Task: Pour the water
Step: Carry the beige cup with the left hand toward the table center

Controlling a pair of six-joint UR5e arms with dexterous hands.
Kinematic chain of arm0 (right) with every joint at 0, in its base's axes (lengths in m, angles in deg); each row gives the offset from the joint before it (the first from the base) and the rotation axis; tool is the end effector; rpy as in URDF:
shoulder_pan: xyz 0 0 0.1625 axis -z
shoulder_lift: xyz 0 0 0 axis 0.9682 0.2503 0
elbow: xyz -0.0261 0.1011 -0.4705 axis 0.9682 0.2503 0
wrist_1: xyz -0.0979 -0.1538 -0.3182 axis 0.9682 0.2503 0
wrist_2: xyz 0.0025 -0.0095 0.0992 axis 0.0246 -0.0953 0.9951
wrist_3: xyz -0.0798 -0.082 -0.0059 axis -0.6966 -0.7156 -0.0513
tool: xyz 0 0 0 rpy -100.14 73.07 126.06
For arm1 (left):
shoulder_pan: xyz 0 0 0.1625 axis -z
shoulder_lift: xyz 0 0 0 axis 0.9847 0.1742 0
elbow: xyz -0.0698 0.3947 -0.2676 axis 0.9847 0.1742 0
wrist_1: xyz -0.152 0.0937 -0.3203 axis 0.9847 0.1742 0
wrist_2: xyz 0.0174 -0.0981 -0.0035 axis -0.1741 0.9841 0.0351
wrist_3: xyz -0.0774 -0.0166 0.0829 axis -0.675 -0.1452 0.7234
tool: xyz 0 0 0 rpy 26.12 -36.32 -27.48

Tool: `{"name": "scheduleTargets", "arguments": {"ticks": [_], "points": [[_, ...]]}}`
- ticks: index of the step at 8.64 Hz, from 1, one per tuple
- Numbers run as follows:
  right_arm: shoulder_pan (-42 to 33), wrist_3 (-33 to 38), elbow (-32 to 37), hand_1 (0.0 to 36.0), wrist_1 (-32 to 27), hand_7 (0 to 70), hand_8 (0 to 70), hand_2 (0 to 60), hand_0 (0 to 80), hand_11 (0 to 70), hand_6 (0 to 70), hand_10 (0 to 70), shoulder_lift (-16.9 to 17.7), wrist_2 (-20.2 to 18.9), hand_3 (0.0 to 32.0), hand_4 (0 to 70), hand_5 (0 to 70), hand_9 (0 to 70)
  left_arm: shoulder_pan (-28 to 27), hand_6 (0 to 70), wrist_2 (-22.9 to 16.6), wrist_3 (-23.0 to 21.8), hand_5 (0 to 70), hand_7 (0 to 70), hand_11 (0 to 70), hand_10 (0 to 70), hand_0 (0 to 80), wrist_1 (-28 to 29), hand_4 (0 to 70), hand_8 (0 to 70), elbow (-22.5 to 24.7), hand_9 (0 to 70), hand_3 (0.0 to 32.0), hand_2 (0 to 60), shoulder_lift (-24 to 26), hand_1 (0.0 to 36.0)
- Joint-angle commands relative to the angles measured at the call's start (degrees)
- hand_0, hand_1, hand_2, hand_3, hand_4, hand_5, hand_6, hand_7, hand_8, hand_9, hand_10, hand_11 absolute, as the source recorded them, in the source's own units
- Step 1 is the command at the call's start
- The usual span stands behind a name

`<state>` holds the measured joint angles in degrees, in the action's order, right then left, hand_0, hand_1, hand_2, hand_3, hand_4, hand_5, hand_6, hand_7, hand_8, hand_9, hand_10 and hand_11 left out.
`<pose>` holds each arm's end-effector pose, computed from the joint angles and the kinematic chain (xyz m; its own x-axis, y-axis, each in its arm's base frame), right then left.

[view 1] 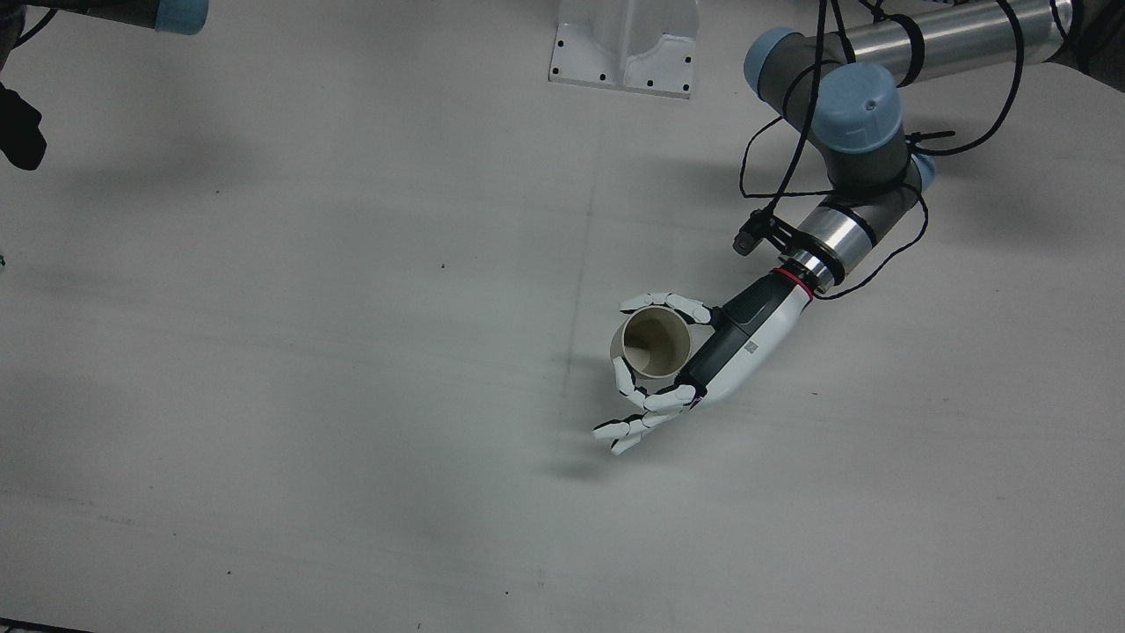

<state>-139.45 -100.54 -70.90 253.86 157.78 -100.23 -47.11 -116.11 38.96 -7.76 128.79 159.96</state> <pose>-0.0713 -0.5434 0.5677 -0.9565 0.0066 0.2917 -0.2824 0.2314 -0.9310 0.4750 -0.5127 0.4087 -0.8139 -0.5707 -0.1087 -0.0350 0.2348 -0.9714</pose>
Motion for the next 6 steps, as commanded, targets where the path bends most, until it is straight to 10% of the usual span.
{"name": "scheduleTargets", "arguments": {"ticks": [1,6], "points": [[-0.1,-0.7,-3.5,36.0,5.1,70.0,61.9,49.2,80.0,29.8,70.0,18.1,-1.7,-0.1,0.0,45.3,28.3,70.0,-4.3,19.1,0.8,2.4,70.0,14.5,15.0,7.4,80.0,2.2,42.9,11.4,-7.3,5.7,0.0,60.0,6.6,36.0],[-0.7,-9.0,-8.8,36.0,9.1,70.0,59.0,51.8,80.0,25.7,70.0,15.1,-4.4,-0.1,0.0,48.5,28.9,70.0,-4.4,21.5,0.6,4.6,70.0,16.7,14.6,7.2,80.0,1.2,45.0,11.8,-19.0,6.1,0.0,60.0,26.3,36.0]]}}
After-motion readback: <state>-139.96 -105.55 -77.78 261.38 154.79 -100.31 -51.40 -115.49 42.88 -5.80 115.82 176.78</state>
